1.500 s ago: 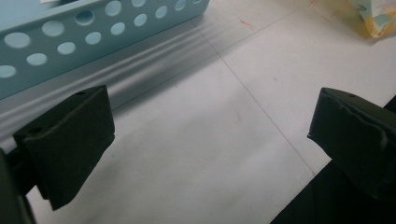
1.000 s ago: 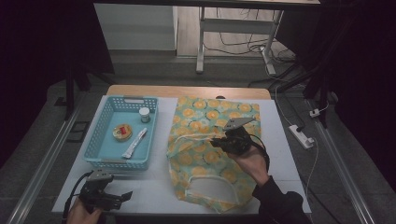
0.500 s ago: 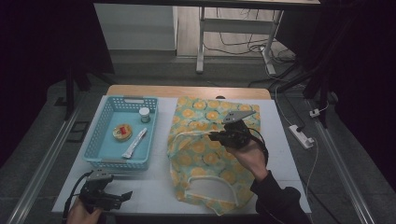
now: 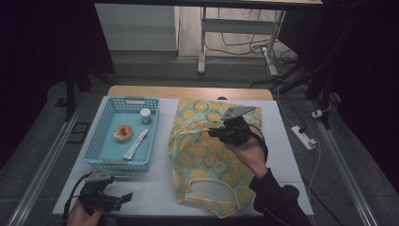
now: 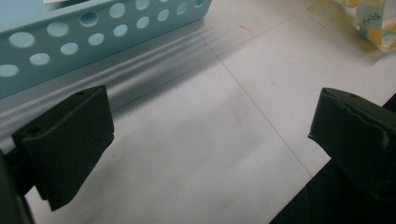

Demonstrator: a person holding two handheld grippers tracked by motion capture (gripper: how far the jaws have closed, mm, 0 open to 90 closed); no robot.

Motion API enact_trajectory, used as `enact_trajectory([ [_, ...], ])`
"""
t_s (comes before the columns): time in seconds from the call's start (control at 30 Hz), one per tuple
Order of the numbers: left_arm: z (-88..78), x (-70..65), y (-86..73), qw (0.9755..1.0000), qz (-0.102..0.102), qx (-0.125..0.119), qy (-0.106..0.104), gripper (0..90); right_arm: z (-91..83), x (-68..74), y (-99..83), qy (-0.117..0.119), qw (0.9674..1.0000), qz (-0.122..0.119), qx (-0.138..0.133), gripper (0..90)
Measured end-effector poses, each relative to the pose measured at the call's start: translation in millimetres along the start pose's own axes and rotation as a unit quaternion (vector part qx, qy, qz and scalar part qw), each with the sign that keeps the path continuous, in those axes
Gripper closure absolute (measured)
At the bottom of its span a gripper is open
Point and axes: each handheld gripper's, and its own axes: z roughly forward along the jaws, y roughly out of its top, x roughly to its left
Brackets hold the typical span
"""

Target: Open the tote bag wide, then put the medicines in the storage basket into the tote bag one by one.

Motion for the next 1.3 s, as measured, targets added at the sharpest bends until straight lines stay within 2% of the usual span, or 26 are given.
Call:
enact_trajectory([
  [0.5,-1.8,1.2,-0.9,0.9999,-0.005,-0.010,-0.001,0.0,-1.3,-1.0,0.0,-0.001,0.9999,0.006,-0.015,90.0],
  [0.9,-5.3,3.9,-2.4,0.9995,-0.016,-0.028,-0.005,0.0,-0.6,-2.2,-6.9,0.001,0.9999,0.006,-0.015,90.0],
  [1.1,-7.7,4.1,-2.2,0.9992,-0.017,-0.034,-0.008,0.0,0.9,-1.2,-8.0,0.003,0.9999,0.002,-0.013,90.0],
  [1.3,-12.6,2.3,0.6,0.9990,-0.013,-0.043,-0.001,0.0,0.4,-2.2,-8.8,0.003,0.9999,0.002,-0.012,90.0],
])
